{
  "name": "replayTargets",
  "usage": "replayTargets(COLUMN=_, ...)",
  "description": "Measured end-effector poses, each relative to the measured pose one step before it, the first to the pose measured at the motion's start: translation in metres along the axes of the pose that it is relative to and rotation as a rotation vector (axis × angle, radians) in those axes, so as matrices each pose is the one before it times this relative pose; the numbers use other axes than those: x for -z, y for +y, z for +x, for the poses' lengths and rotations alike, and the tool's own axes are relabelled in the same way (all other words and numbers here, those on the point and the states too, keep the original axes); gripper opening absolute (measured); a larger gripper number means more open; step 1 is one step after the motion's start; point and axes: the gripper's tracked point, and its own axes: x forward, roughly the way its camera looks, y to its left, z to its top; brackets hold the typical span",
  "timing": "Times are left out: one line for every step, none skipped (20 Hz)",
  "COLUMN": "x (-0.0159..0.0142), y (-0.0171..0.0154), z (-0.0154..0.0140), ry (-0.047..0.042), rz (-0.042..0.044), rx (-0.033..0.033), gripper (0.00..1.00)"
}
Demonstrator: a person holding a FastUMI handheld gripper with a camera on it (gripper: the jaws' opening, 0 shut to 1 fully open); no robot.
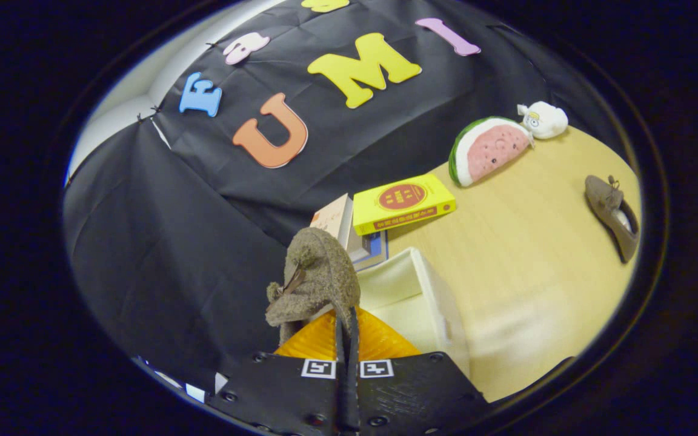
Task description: Open the storage box then place both shoes into the box .Put the left shoe in first, then the right shoe, with the right side of both shoes facing outward in a uniform manner.
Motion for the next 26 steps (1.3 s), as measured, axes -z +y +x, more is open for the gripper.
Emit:
replayTargets(x=0.00947, y=0.00088, z=0.00827, ry=0.00729, rz=0.00873, rx=0.00991, gripper=0.00)
replayTargets(x=0.00697, y=-0.00034, z=0.00659, ry=0.00369, rz=0.00672, rx=0.01278, gripper=0.00)
replayTargets(x=0.00631, y=-0.00097, z=0.00621, ry=0.00281, rz=0.00695, rx=0.01548, gripper=0.00)
replayTargets(x=0.00461, y=-0.00148, z=0.00514, ry=0.00243, rz=0.01308, rx=0.01733, gripper=0.00)
replayTargets(x=0.00498, y=0.00024, z=0.00360, ry=0.00426, rz=0.00708, rx=0.01644, gripper=0.00)
replayTargets(x=0.00502, y=0.00043, z=0.00432, ry=0.00867, rz=-0.01057, rx=0.01493, gripper=0.00)
replayTargets(x=0.00524, y=-0.00029, z=0.00407, ry=0.01063, rz=-0.00787, rx=0.01494, gripper=0.00)
replayTargets(x=0.00497, y=-0.00101, z=0.00404, ry=0.01294, rz=0.00603, rx=0.01039, gripper=0.00)
replayTargets(x=0.00216, y=-0.00293, z=0.00189, ry=0.00272, rz=0.01223, rx=0.02016, gripper=0.00)
replayTargets(x=0.00091, y=0.00014, z=0.00295, ry=0.00150, rz=0.00014, rx=0.01123, gripper=0.00)
replayTargets(x=0.00288, y=-0.00004, z=0.00213, ry=0.00557, rz=-0.01908, rx=0.01681, gripper=0.00)
replayTargets(x=0.00340, y=0.00487, z=0.00040, ry=0.01292, rz=-0.02197, rx=-0.00278, gripper=0.02)
replayTargets(x=0.00771, y=0.00666, z=-0.00057, ry=0.02350, rz=-0.01485, rx=-0.01623, gripper=0.10)
replayTargets(x=0.00822, y=0.00151, z=0.00493, ry=0.02609, rz=-0.01445, rx=0.00038, gripper=0.18)
replayTargets(x=0.00533, y=-0.00382, z=0.00029, ry=0.02188, rz=-0.01711, rx=0.01534, gripper=0.31)
replayTargets(x=0.00346, y=-0.00481, z=0.00190, ry=0.01469, rz=-0.01371, rx=0.01929, gripper=0.33)
replayTargets(x=0.00193, y=-0.00400, z=0.00088, ry=0.01178, rz=-0.00608, rx=0.02261, gripper=0.36)
replayTargets(x=0.00311, y=-0.00612, z=0.00156, ry=0.01797, rz=-0.01305, rx=0.02281, gripper=0.40)
replayTargets(x=0.00386, y=-0.00121, z=0.00145, ry=0.01255, rz=-0.00856, rx=0.00327, gripper=0.43)
replayTargets(x=0.00017, y=-0.00117, z=-0.00158, ry=0.00642, rz=-0.00508, rx=0.00017, gripper=0.51)
replayTargets(x=-0.00128, y=-0.00109, z=-0.00351, ry=-0.00223, rz=-0.00110, rx=0.00074, gripper=0.59)
replayTargets(x=-0.00292, y=0.00416, z=-0.00226, ry=-0.01366, rz=0.00215, rx=-0.01882, gripper=0.62)
replayTargets(x=-0.00460, y=-0.00232, z=-0.00371, ry=-0.01341, rz=-0.01875, rx=0.01019, gripper=0.73)
replayTargets(x=-0.00166, y=0.00306, z=-0.00673, ry=-0.01573, rz=-0.02721, rx=0.00618, gripper=0.83)
replayTargets(x=-0.00316, y=0.00223, z=-0.00481, ry=-0.02210, rz=-0.02705, rx=-0.00304, gripper=0.94)
replayTargets(x=-0.00243, y=0.00304, z=-0.00436, ry=-0.01490, rz=-0.02340, rx=-0.00523, gripper=0.95)
